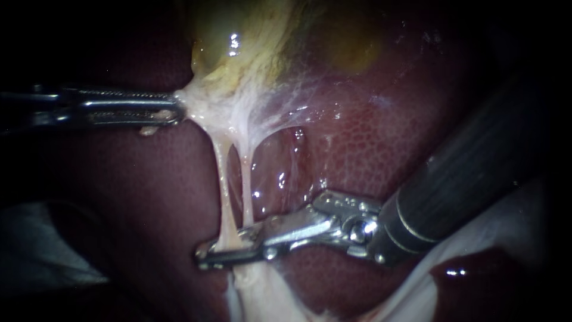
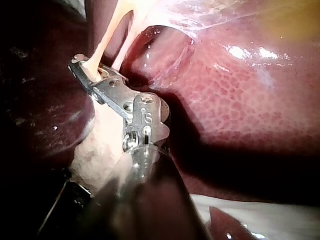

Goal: Going back first clip left tube

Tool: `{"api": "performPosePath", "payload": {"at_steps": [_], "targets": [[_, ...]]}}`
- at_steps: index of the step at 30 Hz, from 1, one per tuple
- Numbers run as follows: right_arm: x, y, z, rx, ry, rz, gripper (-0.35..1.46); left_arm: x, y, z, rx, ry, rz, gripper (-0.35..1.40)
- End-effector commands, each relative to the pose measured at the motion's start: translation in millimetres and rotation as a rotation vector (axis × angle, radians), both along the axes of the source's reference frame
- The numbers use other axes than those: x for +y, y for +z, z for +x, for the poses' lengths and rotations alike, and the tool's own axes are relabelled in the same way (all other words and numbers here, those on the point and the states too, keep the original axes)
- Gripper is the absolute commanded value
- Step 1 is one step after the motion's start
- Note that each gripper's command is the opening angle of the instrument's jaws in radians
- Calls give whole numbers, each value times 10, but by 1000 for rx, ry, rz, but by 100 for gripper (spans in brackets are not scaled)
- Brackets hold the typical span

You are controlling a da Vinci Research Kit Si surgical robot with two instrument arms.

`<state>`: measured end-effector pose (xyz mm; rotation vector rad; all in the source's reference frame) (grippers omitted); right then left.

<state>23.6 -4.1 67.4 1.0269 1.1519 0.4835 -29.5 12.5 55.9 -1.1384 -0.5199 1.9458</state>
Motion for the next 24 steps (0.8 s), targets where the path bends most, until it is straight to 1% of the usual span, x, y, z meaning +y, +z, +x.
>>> {"api": "performPosePath", "payload": {"at_steps": [1, 4, 6, 10, 12, 14, 16, 17, 19, 24], "targets": [[-1, 1, 1, 0, -1, 0, -17, 0, 0, 0, 0, 0, 0, -35], [-1, 4, 6, 14, 0, -40, 22, 0, 0, 0, 0, 0, 0, -35], [0, 7, 11, 6, 17, -51, 35, 0, 0, 0, 0, 0, 0, -35], [3, 16, 13, -5, 66, -130, 45, 0, 0, 0, 0, 0, 0, -35], [8, 22, 11, -25, 102, -182, 48, 0, 0, 0, 0, 1, 0, -35], [15, 28, 7, -50, 127, -237, 49, 0, 0, 0, 0, 0, 0, -35], [20, 32, 2, -68, 133, -272, 49, 0, 0, 0, 0, 1, 0, -35], [23, 33, -1, -78, 142, -282, 50, 0, 0, 1, 0, 1, 0, -35], [27, 32, -7, -78, 146, -298, 50, 0, 0, 1, -1, 1, 0, -35], [31, 19, -26, -70, 144, -328, 50, 0, 0, 2, -1, 1, 0, -35]]}}
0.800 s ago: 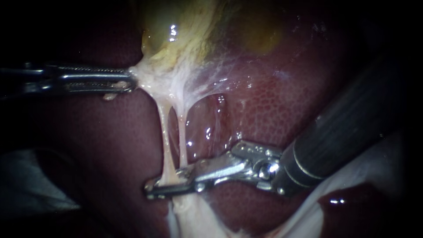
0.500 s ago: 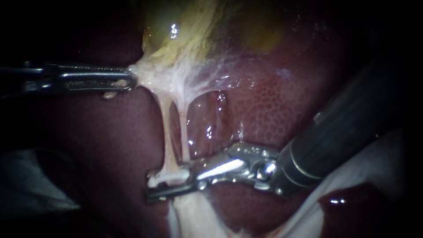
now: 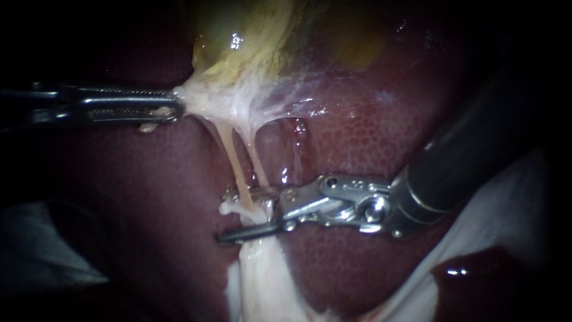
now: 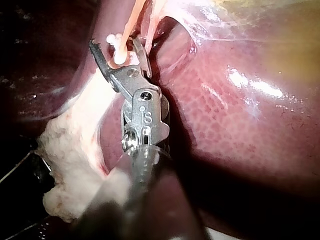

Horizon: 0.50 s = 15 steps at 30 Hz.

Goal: Going back first clip left tube

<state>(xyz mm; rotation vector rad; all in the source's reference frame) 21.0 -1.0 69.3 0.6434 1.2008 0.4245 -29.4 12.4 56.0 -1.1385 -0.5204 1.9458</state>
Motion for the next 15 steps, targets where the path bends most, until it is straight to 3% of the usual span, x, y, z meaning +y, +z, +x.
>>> {"api": "performPosePath", "payload": {"at_steps": [1, 12, 15], "targets": [[0, -3, -4, 0, -4, -7, 50, 0, 0, 0, -1, 1, 0, -35], [0, -22, -53, 6, -56, -86, 50, 0, 0, 2, -1, 2, 0, -35], [1, -31, -69, -3, -56, -130, 50, 0, 0, 3, 1, 0, -1, -35]]}}
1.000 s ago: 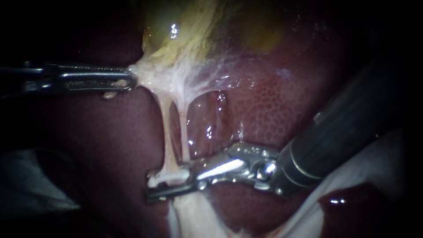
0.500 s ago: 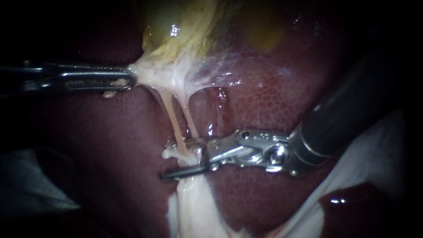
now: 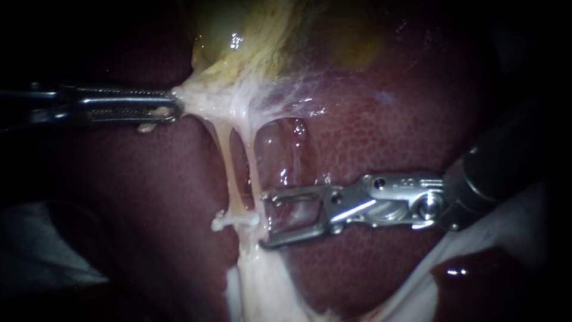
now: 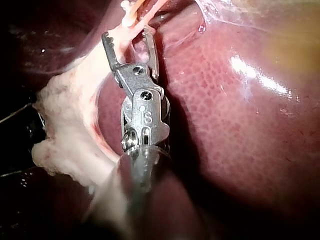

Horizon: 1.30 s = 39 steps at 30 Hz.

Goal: Going back first clip left tube

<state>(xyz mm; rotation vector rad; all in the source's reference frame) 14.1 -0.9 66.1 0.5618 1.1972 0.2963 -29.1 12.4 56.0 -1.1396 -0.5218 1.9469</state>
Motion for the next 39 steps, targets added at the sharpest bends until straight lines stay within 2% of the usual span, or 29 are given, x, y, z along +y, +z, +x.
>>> {"api": "performPosePath", "payload": {"at_steps": [1, 7, 16, 23, 29, 33, 39], "targets": [[1, -3, -5, -7, -2, -17, 50, 0, 0, 0, 2, -1, -1, -35], [14, -27, -41, -77, -31, -110, 50, 0, 0, 0, 2, -1, -1, -35], [45, -57, -85, -104, -13, -153, 50, 1, 1, 1, 2, -1, -1, -35], [46, -60, -89, -107, -11, -156, 50, -2, 8, -3, 4, -3, -5, -35], [45, -60, -90, -106, -11, -156, 50, -10, 40, -17, 3, 3, -22, -35], [45, -60, -90, -106, -11, -156, 50, -10, 63, -29, 0, 8, -20, -35], [45, -61, -90, -106, -12, -156, 50, -11, 73, -37, 0, 12, -14, -35]]}}
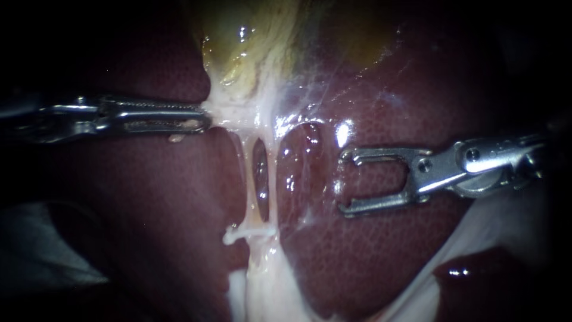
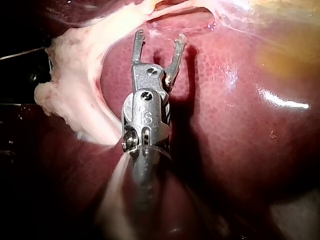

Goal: Going back first clip left tube

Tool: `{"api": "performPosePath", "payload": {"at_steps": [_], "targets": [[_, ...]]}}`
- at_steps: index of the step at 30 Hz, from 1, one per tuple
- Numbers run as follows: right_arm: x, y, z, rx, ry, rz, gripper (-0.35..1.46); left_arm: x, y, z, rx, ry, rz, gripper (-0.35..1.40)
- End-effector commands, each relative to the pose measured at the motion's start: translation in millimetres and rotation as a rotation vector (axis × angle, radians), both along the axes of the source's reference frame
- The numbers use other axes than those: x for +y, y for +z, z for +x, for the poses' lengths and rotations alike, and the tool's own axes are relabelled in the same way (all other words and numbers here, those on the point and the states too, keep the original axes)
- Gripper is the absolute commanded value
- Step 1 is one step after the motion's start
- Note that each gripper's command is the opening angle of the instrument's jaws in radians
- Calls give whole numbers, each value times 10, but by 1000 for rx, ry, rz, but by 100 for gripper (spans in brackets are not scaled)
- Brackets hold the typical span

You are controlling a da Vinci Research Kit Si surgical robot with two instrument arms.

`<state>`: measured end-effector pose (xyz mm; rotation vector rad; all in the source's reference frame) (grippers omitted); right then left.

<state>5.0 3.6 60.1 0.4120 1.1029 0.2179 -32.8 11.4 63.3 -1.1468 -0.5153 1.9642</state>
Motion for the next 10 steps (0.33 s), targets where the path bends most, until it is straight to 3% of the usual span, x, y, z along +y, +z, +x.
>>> {"api": "performPosePath", "payload": {"at_steps": [1, 10], "targets": [[0, 0, 0, 0, 0, 0, 50, 0, 0, 0, -1, 1, 1, -35], [-1, 0, 2, 3, -4, 2, 50, -1, -3, 1, -2, 1, 2, -35]]}}
